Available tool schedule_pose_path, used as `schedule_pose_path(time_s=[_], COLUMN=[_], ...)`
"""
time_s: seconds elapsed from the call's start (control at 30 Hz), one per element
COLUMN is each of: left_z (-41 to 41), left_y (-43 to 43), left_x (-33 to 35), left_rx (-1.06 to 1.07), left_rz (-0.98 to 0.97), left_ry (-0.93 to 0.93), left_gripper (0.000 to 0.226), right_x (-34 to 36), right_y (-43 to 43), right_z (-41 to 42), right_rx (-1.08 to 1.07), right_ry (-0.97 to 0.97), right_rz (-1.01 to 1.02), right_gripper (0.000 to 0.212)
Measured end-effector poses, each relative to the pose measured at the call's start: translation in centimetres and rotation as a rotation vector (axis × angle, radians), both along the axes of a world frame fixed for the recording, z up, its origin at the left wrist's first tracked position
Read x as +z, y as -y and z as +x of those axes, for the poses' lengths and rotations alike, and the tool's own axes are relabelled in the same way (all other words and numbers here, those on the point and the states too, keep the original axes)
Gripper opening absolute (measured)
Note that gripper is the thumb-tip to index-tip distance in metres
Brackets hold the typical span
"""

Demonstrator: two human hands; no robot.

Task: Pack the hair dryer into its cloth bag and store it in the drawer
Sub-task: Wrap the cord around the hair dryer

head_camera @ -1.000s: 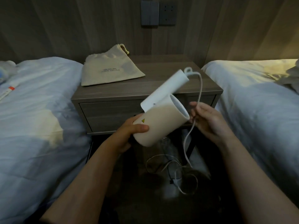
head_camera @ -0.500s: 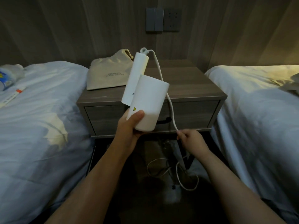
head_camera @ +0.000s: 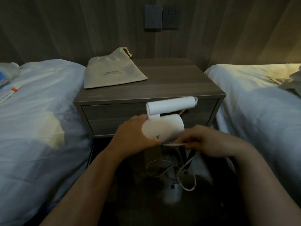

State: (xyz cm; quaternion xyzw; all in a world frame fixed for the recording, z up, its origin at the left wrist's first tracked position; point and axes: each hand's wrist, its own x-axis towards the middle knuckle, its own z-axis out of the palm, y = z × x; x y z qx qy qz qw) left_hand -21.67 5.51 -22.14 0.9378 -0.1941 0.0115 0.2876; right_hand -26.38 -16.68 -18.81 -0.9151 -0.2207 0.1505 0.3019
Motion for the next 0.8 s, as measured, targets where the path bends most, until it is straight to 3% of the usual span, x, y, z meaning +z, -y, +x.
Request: schedule_pose_path(time_s=[0.13, 0.2, 0.37, 0.47, 0.63, 0.8], left_z=[-0.3, -0.5, -0.3, 0.0, 0.2, 0.1], left_y=[0.0, -0.1, -0.4, -0.6, -1.2, -1.1], left_x=[-0.2, -0.1, -0.7, -0.9, -1.0, -1.0], left_rx=[-0.141, -0.225, -0.341, -0.385, -0.465, -0.585], left_rz=[0.088, 0.115, 0.22, 0.238, 0.211, 0.114], left_ry=[-0.036, -0.07, -0.103, -0.146, -0.287, -0.494], left_gripper=[0.08, 0.078, 0.073, 0.07, 0.068, 0.064], right_x=[-1.1, -1.1, -1.0, -1.2, -1.1, -1.9], right_y=[-0.6, -0.8, -0.8, -0.9, 0.7, 2.5], right_z=[0.9, 0.9, 0.8, 1.0, 1.3, 1.5], right_rx=[-0.285, -0.414, -0.541, -0.527, -0.356, -0.204], right_ry=[0.302, 0.346, 0.416, 0.344, 0.108, -0.1], right_rz=[0.053, 0.047, -0.187, -0.226, 0.117, 0.361], right_gripper=[0.015, 0.01, 0.038, 0.04, 0.013, 0.027])
